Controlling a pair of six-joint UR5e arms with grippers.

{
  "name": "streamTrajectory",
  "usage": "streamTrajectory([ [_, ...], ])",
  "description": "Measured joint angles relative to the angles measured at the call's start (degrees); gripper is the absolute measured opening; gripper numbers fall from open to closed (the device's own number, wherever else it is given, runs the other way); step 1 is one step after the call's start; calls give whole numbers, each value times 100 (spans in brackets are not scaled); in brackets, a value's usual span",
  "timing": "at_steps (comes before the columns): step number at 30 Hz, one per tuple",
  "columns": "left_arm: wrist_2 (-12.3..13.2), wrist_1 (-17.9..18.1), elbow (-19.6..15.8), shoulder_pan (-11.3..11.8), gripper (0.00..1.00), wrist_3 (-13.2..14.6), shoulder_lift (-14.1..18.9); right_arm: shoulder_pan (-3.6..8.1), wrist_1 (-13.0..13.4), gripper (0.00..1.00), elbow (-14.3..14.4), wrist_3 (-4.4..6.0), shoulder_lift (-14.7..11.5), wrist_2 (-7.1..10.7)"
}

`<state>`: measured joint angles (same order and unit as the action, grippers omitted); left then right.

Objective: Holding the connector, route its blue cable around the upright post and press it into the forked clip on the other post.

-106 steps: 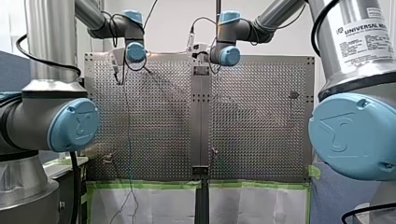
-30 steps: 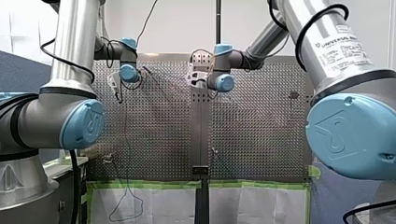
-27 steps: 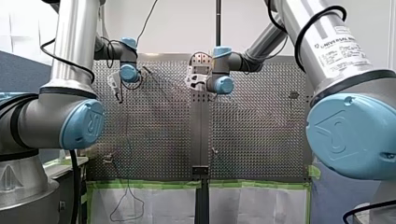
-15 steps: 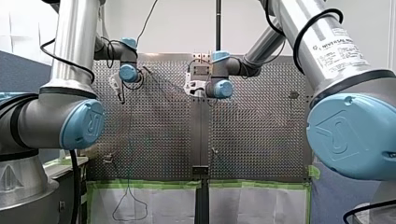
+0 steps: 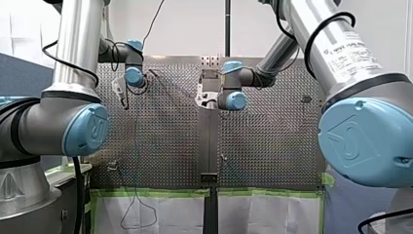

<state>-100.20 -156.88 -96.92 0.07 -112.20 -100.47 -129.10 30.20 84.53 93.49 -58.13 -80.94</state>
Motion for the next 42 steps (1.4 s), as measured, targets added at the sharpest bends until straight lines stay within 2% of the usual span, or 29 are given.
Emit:
streamTrajectory([
  [3, 123, 79, 1, -1, 99, -122, -46, 53, 18, 0, 5, -48, 111, -111],
  [8, 328, 111, 1, -25, 99, -229, -242, 132, 23, 0, 4, -113, 331, -184],
  [16, 278, 227, 1, -51, 99, -243, -365, 258, 29, 0, 6, -185, 697, -289],
  [23, 256, 251, 0, -59, 99, -233, -369, 292, 39, 0, 7, -242, 1042, -437],
  [30, 259, 254, 0, -61, 99, -232, -372, 308, 111, 0, 119, -274, 1134, -543],
  [42, 260, 254, 0, -62, 99, -223, -377, 385, 518, 0, 612, -429, 1142, -1039],
])
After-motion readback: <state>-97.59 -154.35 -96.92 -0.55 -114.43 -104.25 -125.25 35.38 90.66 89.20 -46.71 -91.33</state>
